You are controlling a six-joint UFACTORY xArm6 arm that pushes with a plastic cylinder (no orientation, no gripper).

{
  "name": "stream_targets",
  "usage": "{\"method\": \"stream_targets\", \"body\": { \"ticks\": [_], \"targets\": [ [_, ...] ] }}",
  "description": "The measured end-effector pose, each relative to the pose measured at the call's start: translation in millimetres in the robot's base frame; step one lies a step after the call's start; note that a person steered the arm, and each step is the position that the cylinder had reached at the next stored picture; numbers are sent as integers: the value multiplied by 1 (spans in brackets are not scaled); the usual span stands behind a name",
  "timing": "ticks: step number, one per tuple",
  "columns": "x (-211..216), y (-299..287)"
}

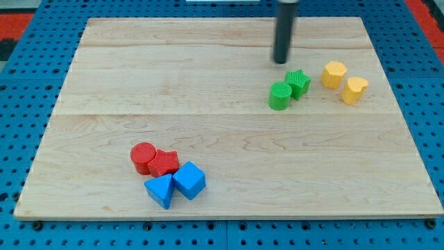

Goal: Push the yellow heart along with yellow hexagon closer to the green star

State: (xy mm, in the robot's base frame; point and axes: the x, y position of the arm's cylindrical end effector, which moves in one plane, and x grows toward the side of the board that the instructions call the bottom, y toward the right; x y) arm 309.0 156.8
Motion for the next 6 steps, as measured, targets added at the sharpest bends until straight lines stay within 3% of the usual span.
{"method": "stream_targets", "body": {
  "ticks": [1, 2, 3, 4, 5, 6],
  "targets": [
    [8, 67],
    [44, 62],
    [53, 58],
    [37, 121],
    [71, 167],
    [91, 126]
  ]
}}
